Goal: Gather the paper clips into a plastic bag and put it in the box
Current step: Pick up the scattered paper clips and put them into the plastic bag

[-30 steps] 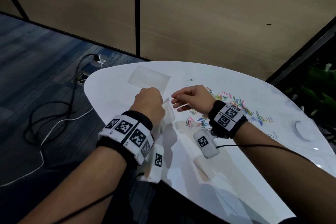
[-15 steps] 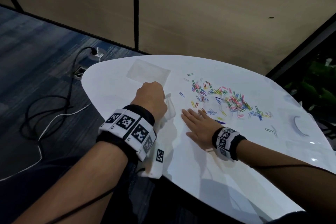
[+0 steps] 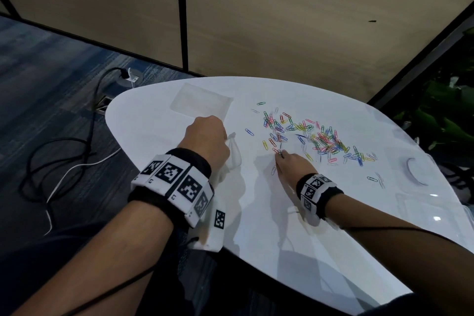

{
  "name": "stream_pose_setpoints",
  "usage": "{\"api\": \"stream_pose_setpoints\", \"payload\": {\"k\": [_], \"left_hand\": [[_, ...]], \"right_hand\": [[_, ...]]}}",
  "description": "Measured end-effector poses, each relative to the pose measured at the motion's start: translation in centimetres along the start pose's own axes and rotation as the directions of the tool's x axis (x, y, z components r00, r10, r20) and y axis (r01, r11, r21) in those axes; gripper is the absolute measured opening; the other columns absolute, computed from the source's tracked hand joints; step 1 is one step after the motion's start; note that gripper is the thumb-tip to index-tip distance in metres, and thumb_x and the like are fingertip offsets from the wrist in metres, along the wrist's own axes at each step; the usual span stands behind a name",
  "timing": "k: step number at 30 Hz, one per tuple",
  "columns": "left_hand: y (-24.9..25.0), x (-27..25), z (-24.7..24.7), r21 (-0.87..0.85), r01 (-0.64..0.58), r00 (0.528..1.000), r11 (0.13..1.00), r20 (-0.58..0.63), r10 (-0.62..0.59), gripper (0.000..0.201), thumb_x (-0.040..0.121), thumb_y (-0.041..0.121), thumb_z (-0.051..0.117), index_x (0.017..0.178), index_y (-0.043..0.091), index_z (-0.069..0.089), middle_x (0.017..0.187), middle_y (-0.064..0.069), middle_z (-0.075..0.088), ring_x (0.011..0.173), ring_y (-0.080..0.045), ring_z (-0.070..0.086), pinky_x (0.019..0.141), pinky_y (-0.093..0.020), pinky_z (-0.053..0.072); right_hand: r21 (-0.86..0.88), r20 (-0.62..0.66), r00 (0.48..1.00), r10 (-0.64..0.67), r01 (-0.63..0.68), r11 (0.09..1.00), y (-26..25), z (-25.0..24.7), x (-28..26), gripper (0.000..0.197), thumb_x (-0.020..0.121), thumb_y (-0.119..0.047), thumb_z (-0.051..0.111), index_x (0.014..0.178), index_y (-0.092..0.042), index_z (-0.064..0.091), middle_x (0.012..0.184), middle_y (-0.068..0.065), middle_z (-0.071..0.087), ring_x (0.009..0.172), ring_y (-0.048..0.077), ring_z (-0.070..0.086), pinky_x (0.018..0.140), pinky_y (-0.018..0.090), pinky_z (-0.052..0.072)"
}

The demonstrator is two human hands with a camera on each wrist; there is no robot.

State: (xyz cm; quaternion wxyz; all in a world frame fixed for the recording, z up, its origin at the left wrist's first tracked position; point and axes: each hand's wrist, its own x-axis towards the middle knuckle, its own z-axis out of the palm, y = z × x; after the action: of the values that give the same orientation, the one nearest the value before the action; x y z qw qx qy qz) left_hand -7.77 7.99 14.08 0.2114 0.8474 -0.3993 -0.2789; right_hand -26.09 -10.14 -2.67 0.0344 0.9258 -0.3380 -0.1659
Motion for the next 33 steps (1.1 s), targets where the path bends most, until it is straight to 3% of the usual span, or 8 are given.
{"api": "stream_pose_setpoints", "payload": {"k": [5,8,12,17,19,26,30,33], "left_hand": [[0.0,-0.1,-0.1,-0.002,0.005,1.0,1.0,0.001,-0.005,0.027,0.092,-0.001,0.053,0.11,0.003,0.073,0.102,-0.017,0.075,0.095,-0.033,0.075,0.092,-0.04,0.06],[0.1,-0.2,-0.1,0.001,0.002,1.0,1.0,-0.001,-0.002,0.026,0.093,-0.001,0.053,0.11,0.003,0.073,0.101,-0.017,0.075,0.095,-0.034,0.075,0.093,-0.04,0.06],[0.4,-0.2,0.1,0.005,-0.001,1.0,1.0,-0.001,0.001,0.026,0.093,0.0,0.054,0.112,0.002,0.072,0.104,-0.018,0.074,0.096,-0.034,0.074,0.093,-0.04,0.06],[0.7,-0.1,0.3,0.021,-0.009,1.0,1.0,0.007,0.009,0.025,0.094,0.001,0.053,0.113,0.001,0.07,0.101,-0.018,0.074,0.095,-0.034,0.074,0.093,-0.041,0.06],[0.9,-0.2,0.3,0.027,-0.008,1.0,1.0,0.015,0.008,0.025,0.094,0.002,0.053,0.113,0.001,0.07,0.103,-0.019,0.074,0.098,-0.034,0.073,0.093,-0.04,0.059],[1.4,-0.4,1.1,0.022,-0.046,0.999,0.999,0.007,0.046,0.023,0.094,0.004,0.057,0.108,0.006,0.075,0.098,-0.016,0.075,0.096,-0.032,0.073,0.09,-0.038,0.06],[1.4,-0.4,1.1,-0.039,-0.045,0.999,0.998,0.028,0.047,0.026,0.094,0.004,0.058,0.114,0.009,0.074,0.105,-0.018,0.074,0.097,-0.034,0.075,0.092,-0.041,0.061],[1.2,-0.4,1.1,-0.064,-0.053,0.998,0.997,0.017,0.054,0.026,0.094,0.004,0.058,0.113,0.011,0.074,0.11,-0.018,0.073,0.098,-0.035,0.074,0.093,-0.041,0.06]], "right_hand": [[0.062,0.016,0.997,0.071,-0.072,0.995,0.9,-2.1,0.7,0.023,0.09,-0.003,0.05,0.097,-0.005,0.071,0.091,0.007,0.066,0.081,0.024,0.064,0.073,0.027,0.053],[0.355,0.005,0.967,0.253,-0.238,0.904,1.9,-3.4,1.4,0.022,0.086,-0.006,0.058,0.084,-0.012,0.079,0.08,0.003,0.075,0.075,0.019,0.07,0.081,0.024,0.055],[0.74,0.243,0.868,0.432,-0.454,0.496,4.0,-4.3,1.5,0.01,0.077,-0.012,0.075,0.086,-0.008,0.08,0.078,0.003,0.077,0.071,0.013,0.07,0.078,0.03,0.06],[0.911,0.376,0.898,0.23,-0.312,-0.271,2.9,-7.8,-0.3,0.026,0.077,0.002,0.076,0.102,0.007,0.07,0.105,0.022,0.072,0.088,0.023,0.074,0.081,0.027,0.059],[0.878,0.339,0.936,0.089,-0.281,-0.388,0.7,-10.4,-1.8,0.026,0.081,0.007,0.07,0.106,0.011,0.067,0.102,0.021,0.072,0.086,0.021,0.074,0.073,0.02,0.059],[0.949,0.24,0.968,-0.076,-0.251,-0.19,-5.7,-12.7,-4.6,0.024,0.084,0.008,0.066,0.107,0.014,0.065,0.101,0.024,0.071,0.084,0.026,0.071,0.08,0.026,0.059],[0.977,0.129,0.986,-0.109,-0.107,0.187,-6.5,-12.4,-4.1,0.044,0.081,0.002,0.067,0.124,-0.003,0.062,0.11,0.015,0.072,0.102,0.023,0.069,0.097,0.039,0.054],[0.937,0.034,0.997,-0.071,-0.007,0.35,-6.1,-13.0,-4.2,0.033,0.08,0.005,0.064,0.104,-0.015,0.074,0.104,0.004,0.074,0.099,0.018,0.07,0.093,0.039,0.056]]}}
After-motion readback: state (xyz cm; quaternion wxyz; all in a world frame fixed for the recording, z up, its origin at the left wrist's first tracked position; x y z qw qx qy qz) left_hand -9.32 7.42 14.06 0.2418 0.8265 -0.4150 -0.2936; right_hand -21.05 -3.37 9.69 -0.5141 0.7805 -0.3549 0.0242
